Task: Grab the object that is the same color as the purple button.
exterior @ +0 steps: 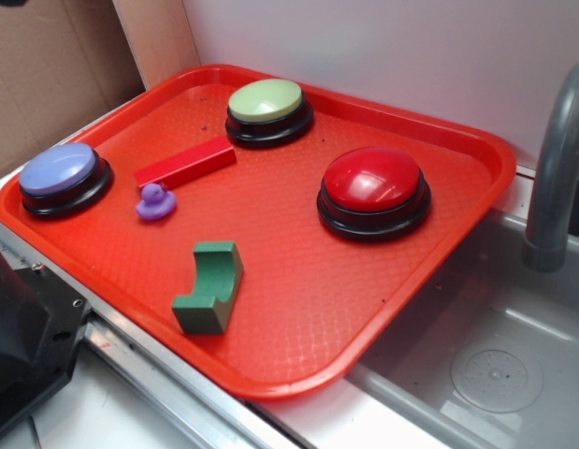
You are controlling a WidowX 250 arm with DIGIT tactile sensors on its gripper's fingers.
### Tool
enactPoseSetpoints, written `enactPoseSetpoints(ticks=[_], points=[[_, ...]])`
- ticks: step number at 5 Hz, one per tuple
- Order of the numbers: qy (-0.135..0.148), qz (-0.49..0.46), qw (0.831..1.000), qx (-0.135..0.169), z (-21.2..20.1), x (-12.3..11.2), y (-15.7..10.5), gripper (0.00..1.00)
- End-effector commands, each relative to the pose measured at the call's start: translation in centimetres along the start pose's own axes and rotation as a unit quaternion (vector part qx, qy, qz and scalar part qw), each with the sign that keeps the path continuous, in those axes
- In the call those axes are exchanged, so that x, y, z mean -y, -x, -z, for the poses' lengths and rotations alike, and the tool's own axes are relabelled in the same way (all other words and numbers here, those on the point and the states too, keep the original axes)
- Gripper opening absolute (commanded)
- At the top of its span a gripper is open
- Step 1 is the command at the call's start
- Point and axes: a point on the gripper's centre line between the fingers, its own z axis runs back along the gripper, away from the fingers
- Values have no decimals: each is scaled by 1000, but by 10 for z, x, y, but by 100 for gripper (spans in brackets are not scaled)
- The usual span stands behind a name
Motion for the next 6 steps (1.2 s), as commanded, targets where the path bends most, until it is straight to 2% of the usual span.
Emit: enactPoseSetpoints(ticks=[1,2,3,4,5,6], points=[[0,0,1000,0,0,0,0,100],[6,-31,999,-1,10,-5,-10,100],[7,-75,997,20,22,-11,-20,100],[15,-151,988,14,44,-25,-31,100],[17,-244,969,29,69,-38,-36,100],[-4,-301,953,25,97,-55,-41,100]])
